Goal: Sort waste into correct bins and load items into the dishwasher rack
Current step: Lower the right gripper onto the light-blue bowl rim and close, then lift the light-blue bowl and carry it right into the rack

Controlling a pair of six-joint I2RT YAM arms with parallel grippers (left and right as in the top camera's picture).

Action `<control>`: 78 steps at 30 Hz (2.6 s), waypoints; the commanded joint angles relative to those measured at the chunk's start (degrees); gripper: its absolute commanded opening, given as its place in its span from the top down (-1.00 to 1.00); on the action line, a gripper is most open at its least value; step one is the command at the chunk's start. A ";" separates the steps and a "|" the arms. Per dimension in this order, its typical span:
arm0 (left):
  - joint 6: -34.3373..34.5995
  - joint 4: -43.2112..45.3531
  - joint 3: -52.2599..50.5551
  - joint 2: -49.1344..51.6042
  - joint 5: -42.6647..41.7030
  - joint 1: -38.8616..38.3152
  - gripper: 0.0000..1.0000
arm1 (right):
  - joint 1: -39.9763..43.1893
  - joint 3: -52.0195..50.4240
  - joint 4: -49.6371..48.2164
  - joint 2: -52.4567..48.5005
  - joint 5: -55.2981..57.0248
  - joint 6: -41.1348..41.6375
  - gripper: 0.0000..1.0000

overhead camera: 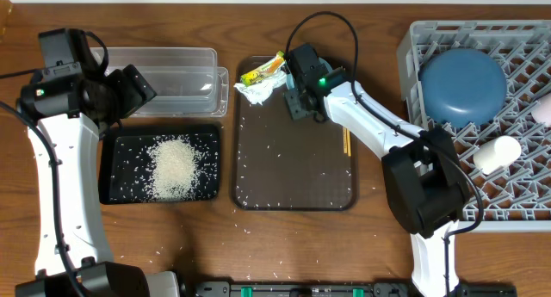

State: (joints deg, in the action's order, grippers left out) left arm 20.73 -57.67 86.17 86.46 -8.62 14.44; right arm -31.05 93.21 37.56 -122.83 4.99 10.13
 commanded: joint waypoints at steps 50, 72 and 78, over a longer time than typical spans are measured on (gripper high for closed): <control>-0.33 -0.15 1.29 0.02 0.31 0.17 -0.84 | -5.62 26.40 33.33 0.92 -10.27 7.04 0.98; -0.35 -0.15 1.27 0.02 0.31 0.17 -0.83 | 21.16 30.14 48.87 23.58 -10.82 2.03 0.98; -0.35 -0.15 1.29 0.02 0.31 0.17 -0.83 | 33.40 30.05 51.39 23.93 -11.56 -1.09 0.98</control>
State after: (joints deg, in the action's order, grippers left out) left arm 20.73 -57.67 86.17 86.48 -8.62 14.44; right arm -1.96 122.63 88.49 -99.31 -6.04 11.66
